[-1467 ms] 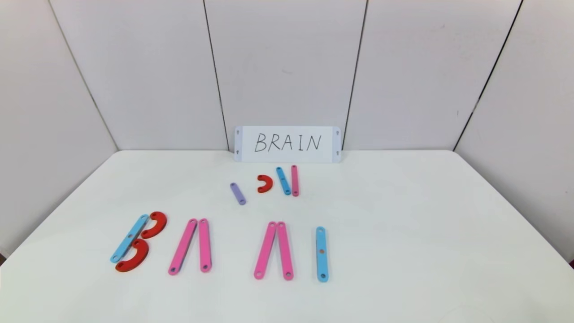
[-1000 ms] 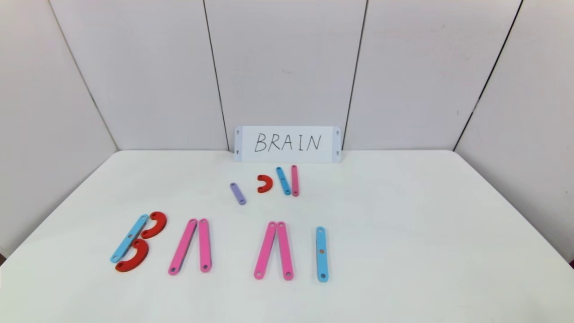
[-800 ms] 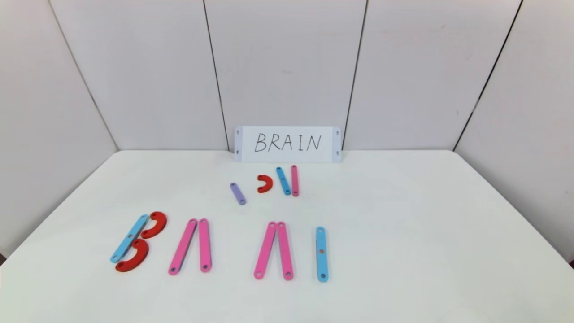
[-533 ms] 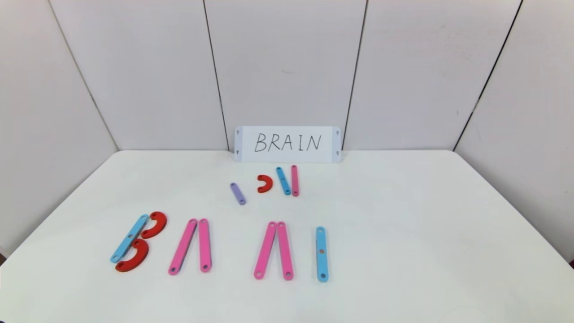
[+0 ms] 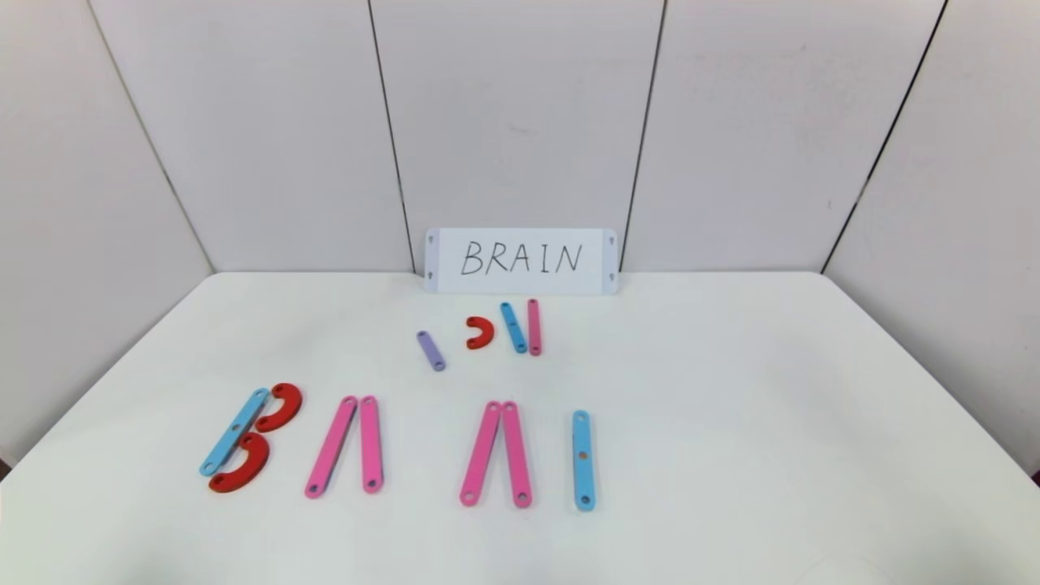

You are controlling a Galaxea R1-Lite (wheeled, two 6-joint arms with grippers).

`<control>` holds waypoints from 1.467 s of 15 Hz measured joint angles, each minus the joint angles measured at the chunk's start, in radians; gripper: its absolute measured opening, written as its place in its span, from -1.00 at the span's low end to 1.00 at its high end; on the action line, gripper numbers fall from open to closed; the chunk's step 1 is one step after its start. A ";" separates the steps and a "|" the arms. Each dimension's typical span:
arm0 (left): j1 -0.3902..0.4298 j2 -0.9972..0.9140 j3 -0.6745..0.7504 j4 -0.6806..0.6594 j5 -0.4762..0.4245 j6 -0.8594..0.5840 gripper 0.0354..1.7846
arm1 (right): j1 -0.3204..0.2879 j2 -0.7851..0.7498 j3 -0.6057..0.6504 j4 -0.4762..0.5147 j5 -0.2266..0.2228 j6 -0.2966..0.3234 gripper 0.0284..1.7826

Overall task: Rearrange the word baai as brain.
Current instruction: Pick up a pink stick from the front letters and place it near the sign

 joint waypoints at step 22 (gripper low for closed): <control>-0.151 0.900 -0.406 0.379 -0.014 0.086 0.95 | 0.164 0.866 -0.348 0.016 0.226 0.019 0.94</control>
